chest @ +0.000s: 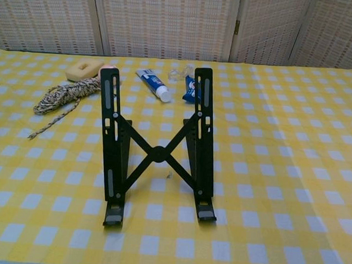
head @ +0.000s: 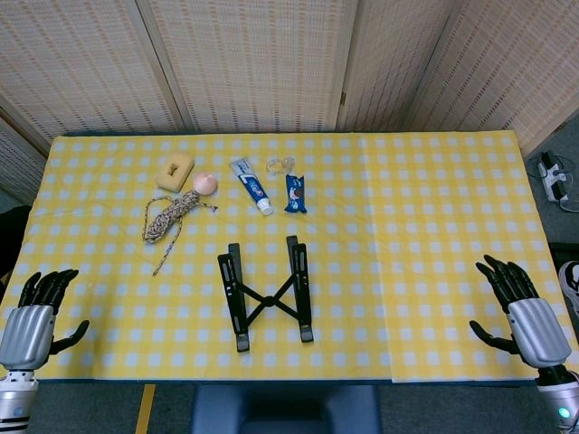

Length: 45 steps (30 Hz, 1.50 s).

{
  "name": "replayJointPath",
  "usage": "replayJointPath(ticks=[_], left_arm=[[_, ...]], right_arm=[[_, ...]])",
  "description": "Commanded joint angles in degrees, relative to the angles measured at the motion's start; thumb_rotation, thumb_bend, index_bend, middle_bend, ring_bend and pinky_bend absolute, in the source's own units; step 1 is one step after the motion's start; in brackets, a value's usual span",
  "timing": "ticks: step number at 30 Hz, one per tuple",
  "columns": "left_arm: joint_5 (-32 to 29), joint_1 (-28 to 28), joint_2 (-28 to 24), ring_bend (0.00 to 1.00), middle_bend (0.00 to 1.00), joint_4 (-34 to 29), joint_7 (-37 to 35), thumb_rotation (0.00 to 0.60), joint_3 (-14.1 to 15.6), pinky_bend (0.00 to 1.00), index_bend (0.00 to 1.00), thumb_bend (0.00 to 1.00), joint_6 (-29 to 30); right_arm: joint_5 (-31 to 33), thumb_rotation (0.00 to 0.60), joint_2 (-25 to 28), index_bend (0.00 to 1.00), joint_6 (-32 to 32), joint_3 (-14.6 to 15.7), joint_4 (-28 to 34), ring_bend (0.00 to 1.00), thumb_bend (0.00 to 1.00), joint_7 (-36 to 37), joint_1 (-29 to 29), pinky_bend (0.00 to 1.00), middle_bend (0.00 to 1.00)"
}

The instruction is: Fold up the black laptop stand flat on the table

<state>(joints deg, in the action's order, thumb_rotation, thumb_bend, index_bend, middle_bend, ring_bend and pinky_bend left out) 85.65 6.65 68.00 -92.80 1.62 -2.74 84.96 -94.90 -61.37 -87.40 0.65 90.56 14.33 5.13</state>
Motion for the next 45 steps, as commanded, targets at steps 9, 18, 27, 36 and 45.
replayJointPath(ticks=[9, 18, 27, 36, 45], left_arm=[[3.62, 14.02, -4.22, 0.11, 0.15, -0.81, -34.81, 0.6, -2.29, 0.08, 0.12, 0.32, -18.79], [2.13, 24.86, -1.21, 0.07, 0.1, 4.54, -57.89, 0.6, -3.73, 0.07, 0.01, 0.26, -33.51], [-0.26, 31.37, 4.44, 0.09, 0.1, 9.23, -67.16, 0.6, -5.0, 0.1, 0.04, 0.25, -40.92], [5.67, 35.15, 6.92, 0.27, 0.28, 9.95, -87.81, 0.6, -3.81, 0.22, 0.21, 0.25, -39.92], [17.98, 38.73, 7.51, 0.37, 0.38, 16.04, -112.23, 0.6, 3.69, 0.26, 0.26, 0.25, -29.37]], right_arm=[[-1.68, 0.6, 0.92, 0.0, -1.27, 0.08, 0.2, 0.05, 0.3, 0.58, -0.09, 0.0, 0.04], [-1.89, 0.6, 0.84, 0.0, -0.98, 0.17, 0.29, 0.05, 0.3, 0.64, 0.16, 0.0, 0.04], [-1.59, 0.6, 0.74, 0.0, -0.44, 0.08, 0.67, 0.05, 0.29, 0.24, 0.45, 0.0, 0.04], [-1.74, 0.6, -1.01, 0.0, 3.45, 0.2, 0.12, 0.05, 0.29, 1.09, 2.8, 0.0, 0.04], [-3.1, 0.6, -3.02, 0.0, 10.24, 0.48, -0.01, 0.05, 0.29, 5.7, 8.02, 0.0, 0.04]])
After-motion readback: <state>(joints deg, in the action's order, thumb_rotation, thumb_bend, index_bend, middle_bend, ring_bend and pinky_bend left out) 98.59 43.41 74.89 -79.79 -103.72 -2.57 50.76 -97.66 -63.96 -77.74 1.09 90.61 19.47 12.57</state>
